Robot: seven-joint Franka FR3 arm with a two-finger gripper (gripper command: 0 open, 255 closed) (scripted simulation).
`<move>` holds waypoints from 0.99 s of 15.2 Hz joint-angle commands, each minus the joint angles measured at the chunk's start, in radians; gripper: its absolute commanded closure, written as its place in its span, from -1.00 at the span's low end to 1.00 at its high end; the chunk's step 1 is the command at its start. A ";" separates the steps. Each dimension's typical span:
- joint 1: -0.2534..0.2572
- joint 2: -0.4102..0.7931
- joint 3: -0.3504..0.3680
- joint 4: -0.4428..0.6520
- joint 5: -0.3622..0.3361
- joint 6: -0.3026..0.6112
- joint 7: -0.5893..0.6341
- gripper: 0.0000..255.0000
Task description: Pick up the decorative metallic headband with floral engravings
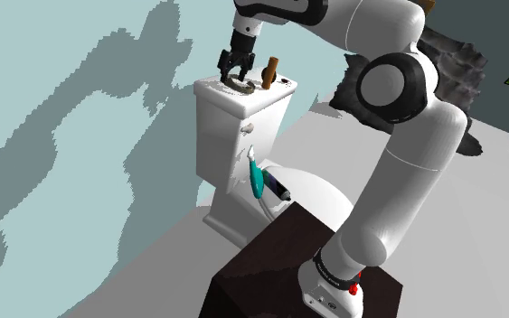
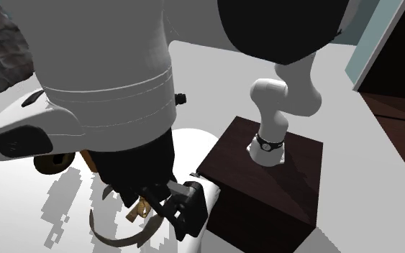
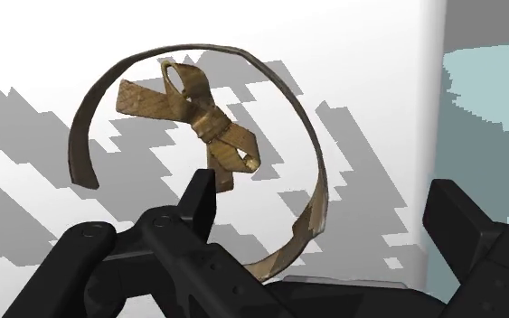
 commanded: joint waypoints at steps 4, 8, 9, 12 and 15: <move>0.002 0.001 0.001 -0.018 0.000 0.020 0.002 1.00; 0.002 0.002 0.001 -0.018 0.000 0.020 0.002 1.00; 0.002 0.002 0.001 -0.018 0.000 0.020 0.002 1.00; 0.002 -0.002 0.001 -0.022 0.000 0.021 0.002 1.00; 0.001 0.006 0.001 0.029 0.000 -0.022 0.003 1.00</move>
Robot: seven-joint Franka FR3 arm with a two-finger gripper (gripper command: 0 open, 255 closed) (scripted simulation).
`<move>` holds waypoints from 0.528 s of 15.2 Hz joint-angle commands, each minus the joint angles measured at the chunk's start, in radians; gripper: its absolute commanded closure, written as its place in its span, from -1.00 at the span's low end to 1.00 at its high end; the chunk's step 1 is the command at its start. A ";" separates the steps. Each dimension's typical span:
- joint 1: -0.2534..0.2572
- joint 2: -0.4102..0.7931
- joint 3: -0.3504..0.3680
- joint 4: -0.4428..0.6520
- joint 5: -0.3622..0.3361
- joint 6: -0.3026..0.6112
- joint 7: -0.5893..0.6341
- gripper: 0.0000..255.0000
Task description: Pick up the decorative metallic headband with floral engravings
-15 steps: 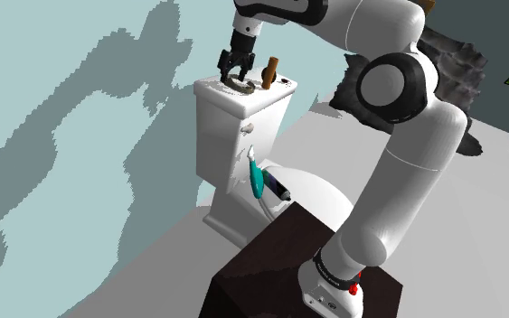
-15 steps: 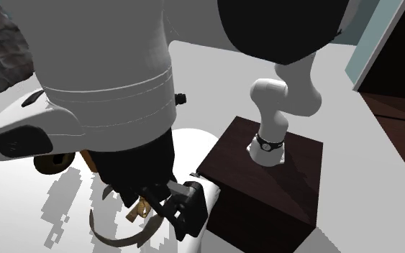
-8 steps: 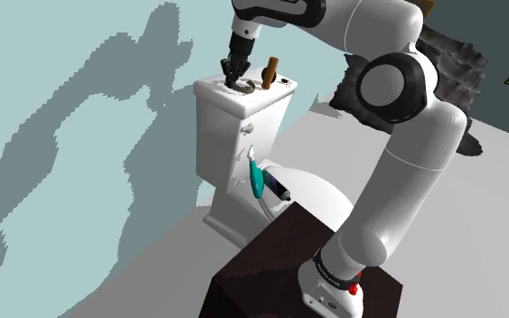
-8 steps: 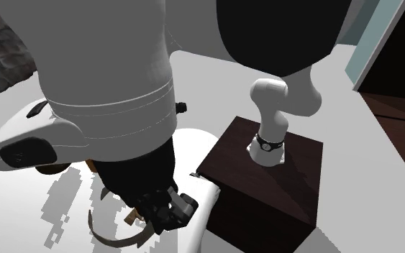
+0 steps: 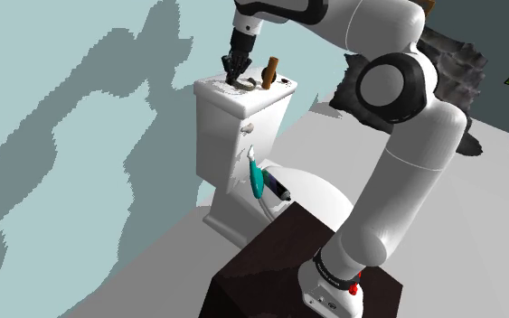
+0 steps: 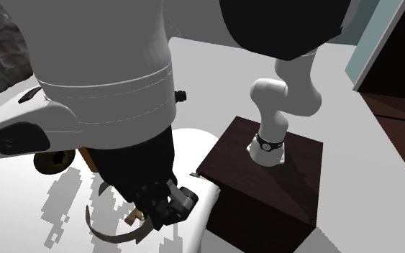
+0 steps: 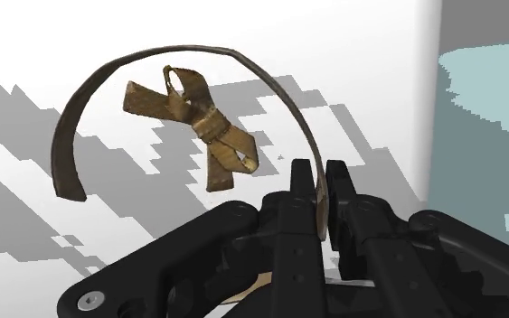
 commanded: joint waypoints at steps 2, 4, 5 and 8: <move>-0.001 0.010 0.000 0.053 0.001 -0.043 0.002 1.00; -0.002 0.019 0.000 0.092 0.002 -0.074 0.003 1.00; -0.002 0.024 0.000 0.113 0.002 -0.089 0.003 1.00; -0.004 0.040 -0.001 0.178 0.004 -0.138 0.004 1.00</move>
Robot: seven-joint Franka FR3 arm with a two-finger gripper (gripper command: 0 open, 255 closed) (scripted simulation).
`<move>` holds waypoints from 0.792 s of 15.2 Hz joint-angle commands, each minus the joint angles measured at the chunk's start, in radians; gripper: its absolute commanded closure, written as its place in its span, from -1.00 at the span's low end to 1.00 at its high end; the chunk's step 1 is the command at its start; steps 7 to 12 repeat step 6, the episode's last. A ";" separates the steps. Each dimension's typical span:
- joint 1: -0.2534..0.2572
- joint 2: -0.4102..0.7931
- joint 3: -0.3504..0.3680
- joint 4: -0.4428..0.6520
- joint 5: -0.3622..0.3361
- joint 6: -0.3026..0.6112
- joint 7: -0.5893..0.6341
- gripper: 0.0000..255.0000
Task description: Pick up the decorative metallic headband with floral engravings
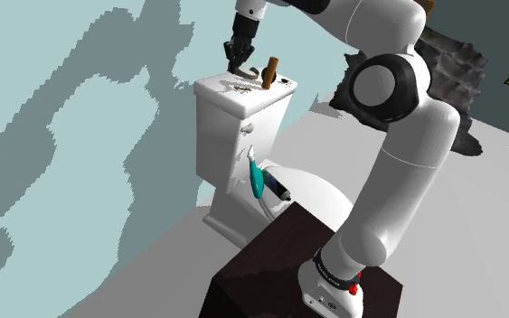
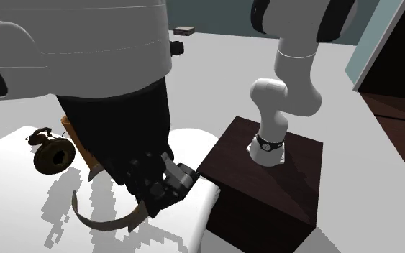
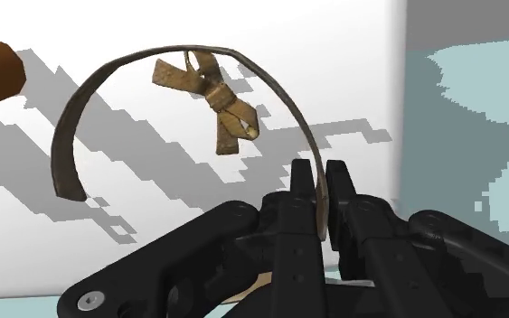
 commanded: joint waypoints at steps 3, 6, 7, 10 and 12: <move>-0.004 0.026 -0.001 0.092 0.003 -0.067 0.000 1.00; -0.005 0.035 -0.001 0.122 0.004 -0.088 0.000 1.00; -0.005 0.035 -0.001 0.122 0.004 -0.088 0.000 1.00; -0.005 0.035 -0.001 0.122 0.004 -0.088 0.000 1.00; -0.005 0.035 -0.001 0.122 0.004 -0.088 0.000 1.00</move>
